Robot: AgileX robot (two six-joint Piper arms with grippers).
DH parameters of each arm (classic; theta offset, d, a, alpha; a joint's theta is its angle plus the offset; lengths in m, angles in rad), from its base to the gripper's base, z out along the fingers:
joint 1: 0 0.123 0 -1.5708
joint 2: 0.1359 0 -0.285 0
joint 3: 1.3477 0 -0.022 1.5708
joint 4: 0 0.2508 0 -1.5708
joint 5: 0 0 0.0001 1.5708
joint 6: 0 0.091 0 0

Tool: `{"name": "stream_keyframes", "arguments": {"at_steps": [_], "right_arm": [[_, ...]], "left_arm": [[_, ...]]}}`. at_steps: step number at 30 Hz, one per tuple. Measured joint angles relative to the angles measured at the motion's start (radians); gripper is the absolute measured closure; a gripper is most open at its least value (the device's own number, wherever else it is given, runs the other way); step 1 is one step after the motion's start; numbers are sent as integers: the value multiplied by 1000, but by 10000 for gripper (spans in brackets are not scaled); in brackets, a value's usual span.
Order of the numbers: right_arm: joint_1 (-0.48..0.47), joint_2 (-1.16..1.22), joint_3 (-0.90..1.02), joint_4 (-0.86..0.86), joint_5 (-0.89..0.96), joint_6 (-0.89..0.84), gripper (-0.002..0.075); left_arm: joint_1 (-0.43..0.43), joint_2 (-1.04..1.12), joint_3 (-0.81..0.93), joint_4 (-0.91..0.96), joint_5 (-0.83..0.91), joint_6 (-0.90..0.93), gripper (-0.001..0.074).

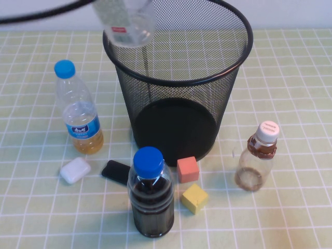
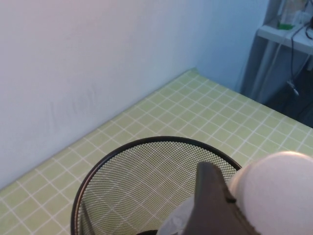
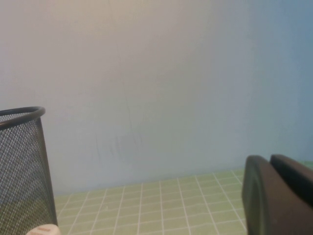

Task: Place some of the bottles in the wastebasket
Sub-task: Place the bottle in the trash can

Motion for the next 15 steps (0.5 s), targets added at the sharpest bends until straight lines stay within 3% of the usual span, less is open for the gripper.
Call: {"name": "stream_keyframes", "arguments": {"at_steps": [5, 15], "right_arm": [[0, 0, 0, 0, 0, 0, 736], [0, 0, 0, 0, 5, 0, 736]], "left_arm": [[0, 200, -198, -14, 72, -39, 387], [0, 362, -228, -14, 74, -54, 387]]}}
